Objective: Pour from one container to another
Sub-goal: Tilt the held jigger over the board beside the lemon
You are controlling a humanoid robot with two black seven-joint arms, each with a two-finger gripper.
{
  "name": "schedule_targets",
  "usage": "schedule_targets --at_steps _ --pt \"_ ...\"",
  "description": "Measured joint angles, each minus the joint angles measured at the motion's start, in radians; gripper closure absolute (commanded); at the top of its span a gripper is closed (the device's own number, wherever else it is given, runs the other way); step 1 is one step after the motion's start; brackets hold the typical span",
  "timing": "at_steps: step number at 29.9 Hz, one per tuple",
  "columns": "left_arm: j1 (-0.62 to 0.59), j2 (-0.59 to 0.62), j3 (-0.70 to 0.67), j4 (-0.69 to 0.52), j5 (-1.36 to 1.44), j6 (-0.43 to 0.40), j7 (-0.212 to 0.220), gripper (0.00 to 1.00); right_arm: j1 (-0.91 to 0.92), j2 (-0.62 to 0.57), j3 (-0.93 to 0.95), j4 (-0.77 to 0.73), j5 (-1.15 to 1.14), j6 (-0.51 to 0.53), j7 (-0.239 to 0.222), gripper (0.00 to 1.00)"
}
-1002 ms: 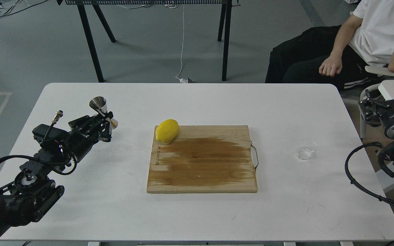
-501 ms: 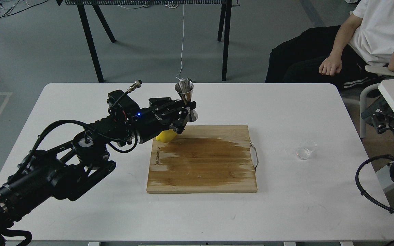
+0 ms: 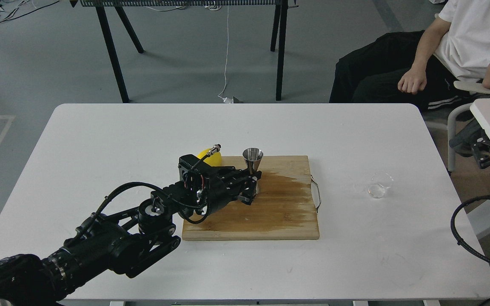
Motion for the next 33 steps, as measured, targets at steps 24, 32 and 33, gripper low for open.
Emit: schedule_targets --at_steps 24,32,33 --pt "0.022 -0.010 -0.002 -0.016 0.000 0.001 0.006 0.25 -0.010 -0.002 0.004 0.000 0.000 0.000 0.000 0.00" --pt "0.055 0.014 -0.001 -0.067 0.000 0.002 -0.005 0.23 -0.012 -0.003 0.004 0.000 0.000 0.000 0.000 0.00" --pt "0.059 0.017 -0.001 -0.070 0.000 0.002 -0.006 0.23 -0.012 -0.003 0.004 0.000 0.000 0.000 0.000 0.00"
